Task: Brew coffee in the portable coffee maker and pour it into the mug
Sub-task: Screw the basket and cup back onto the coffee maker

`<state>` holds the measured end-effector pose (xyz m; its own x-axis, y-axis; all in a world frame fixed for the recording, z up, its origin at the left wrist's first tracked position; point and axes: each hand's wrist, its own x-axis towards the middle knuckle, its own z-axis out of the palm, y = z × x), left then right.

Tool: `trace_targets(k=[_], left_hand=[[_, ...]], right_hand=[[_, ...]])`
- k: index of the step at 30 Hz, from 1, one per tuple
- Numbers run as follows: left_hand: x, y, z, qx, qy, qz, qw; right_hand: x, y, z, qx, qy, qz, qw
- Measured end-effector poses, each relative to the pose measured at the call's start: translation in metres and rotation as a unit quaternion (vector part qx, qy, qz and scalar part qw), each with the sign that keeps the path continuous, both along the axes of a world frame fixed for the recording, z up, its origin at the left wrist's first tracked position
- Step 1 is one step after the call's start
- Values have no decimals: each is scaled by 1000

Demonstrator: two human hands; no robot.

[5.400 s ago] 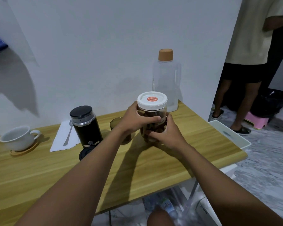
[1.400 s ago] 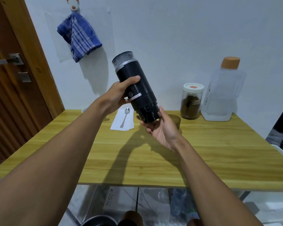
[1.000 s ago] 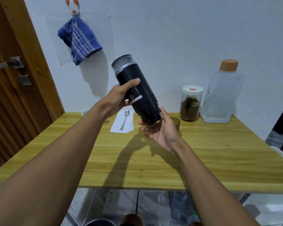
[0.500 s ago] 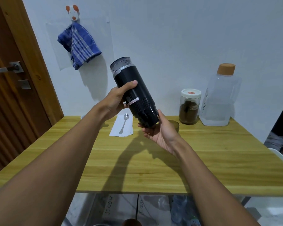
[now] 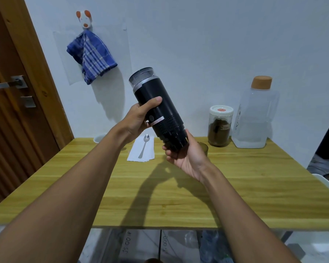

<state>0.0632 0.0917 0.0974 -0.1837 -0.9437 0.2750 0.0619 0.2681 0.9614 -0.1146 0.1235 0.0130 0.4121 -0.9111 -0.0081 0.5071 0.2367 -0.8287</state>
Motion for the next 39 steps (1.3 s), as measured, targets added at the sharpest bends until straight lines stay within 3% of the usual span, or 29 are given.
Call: trace_targets(k=[7, 39], left_hand=[[-1, 2, 1, -19, 22, 17, 999], [4, -6, -6, -17, 42, 28, 999]], right_hand=[[-6, 6, 2, -51, -29, 16, 998], [8, 6, -5, -81, -18, -18, 996]])
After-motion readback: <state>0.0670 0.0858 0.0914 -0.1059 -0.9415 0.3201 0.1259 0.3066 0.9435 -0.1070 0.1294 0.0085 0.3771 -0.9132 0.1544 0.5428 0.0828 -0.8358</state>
